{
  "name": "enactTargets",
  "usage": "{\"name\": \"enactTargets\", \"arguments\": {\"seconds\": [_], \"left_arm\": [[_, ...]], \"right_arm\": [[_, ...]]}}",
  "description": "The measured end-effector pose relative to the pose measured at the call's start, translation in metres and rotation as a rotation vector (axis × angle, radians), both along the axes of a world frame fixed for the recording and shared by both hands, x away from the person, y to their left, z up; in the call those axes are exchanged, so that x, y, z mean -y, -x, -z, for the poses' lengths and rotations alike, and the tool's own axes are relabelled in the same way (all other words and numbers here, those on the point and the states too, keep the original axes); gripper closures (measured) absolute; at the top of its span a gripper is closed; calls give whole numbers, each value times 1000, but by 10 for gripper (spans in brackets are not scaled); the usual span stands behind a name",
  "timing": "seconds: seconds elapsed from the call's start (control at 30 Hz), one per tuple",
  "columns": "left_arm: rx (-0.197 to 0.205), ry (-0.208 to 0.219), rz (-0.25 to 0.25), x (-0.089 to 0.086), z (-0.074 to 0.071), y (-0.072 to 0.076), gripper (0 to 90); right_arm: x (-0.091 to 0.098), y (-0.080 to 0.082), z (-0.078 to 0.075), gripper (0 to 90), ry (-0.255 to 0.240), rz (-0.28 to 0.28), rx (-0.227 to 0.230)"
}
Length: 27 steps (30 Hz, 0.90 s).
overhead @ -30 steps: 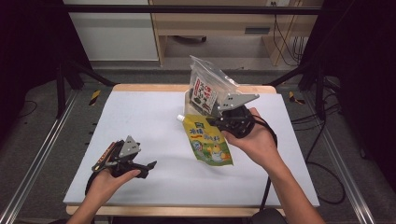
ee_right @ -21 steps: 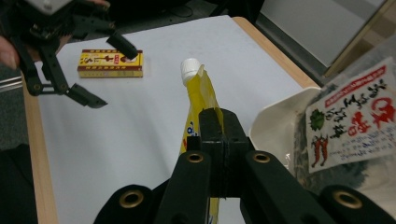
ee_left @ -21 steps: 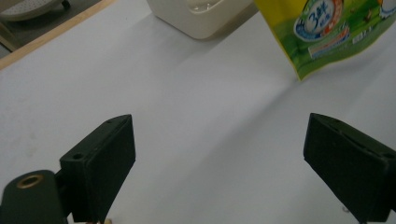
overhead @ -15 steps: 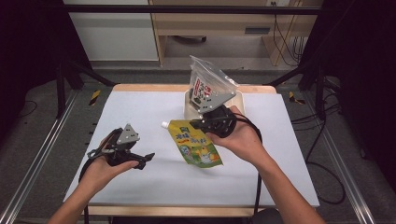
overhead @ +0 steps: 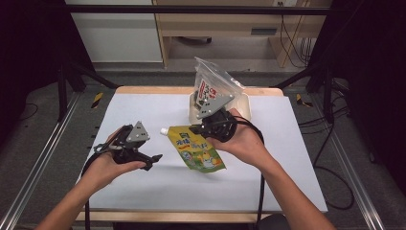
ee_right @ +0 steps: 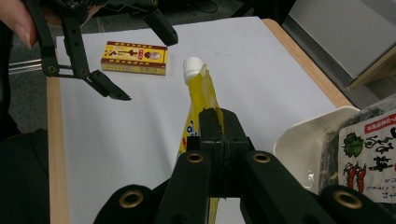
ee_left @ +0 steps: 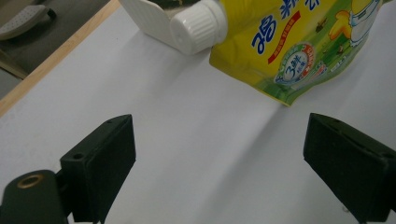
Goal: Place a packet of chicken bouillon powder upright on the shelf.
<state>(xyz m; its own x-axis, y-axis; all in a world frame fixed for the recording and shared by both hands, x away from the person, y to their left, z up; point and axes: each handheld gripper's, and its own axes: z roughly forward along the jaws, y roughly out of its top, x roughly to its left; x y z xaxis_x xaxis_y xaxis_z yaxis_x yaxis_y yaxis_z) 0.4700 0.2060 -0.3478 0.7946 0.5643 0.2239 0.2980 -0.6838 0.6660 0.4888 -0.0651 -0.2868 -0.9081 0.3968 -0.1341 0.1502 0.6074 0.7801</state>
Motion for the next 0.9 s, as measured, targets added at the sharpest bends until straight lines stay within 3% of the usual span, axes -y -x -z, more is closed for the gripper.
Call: {"name": "enactTargets", "arguments": {"seconds": [0.33, 0.5, 0.63, 0.9], "left_arm": [[12, 8, 56, 12, -16, -6, 139], [8, -22, 95, 19, -16, -14, 181], [3, -33, 138, 25, -17, -21, 278], [-23, -47, 194, 39, -16, -27, 375]], "right_arm": [[-4, 3, 0, 900, 15, -46, 2], [-6, 4, -1, 900, 22, -61, 2], [-9, 6, -1, 900, 22, -71, 1], [-8, 8, -2, 900, 26, -82, 2]]}}
